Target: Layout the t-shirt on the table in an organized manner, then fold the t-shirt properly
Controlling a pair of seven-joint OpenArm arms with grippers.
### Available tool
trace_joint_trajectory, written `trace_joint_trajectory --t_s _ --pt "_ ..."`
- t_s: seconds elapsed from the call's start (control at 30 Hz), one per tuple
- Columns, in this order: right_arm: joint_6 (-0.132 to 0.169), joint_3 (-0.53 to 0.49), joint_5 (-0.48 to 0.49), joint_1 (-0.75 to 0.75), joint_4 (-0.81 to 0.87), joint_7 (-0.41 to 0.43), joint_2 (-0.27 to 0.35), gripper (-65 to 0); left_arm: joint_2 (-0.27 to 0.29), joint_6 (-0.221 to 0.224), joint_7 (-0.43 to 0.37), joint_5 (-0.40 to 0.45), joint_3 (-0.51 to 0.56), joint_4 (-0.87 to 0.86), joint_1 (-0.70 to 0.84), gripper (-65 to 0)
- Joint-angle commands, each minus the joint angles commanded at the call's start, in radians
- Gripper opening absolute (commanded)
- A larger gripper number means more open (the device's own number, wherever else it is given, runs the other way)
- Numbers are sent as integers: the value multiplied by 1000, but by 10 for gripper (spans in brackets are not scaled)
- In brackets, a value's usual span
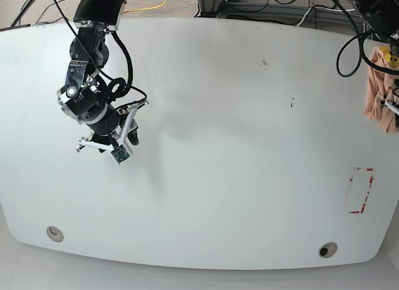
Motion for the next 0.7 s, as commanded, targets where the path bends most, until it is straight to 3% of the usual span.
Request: trace_joint_trajectory --t_s 0.13,0.27,0.43,0.57,0.7 --pt "0 0 -3 -34 -12 97 29 -493 51 0 -2 0 77 137 31 -589" --pt "0 6 -3 -61 -15 173 63 -560 92 1 -2 0 146 245 60 -589" --pt "0 31 -81 -133 -15 262 78 -587 100 1 -40 0 267 327 135 -589" --pt "0 60 -87 -206 3 281 80 -587 123 1 -43 0 313 377 201 -589" --pt "0 83 -86 -305 54 279 83 -587 133 0 8 0 313 446 279 -587"
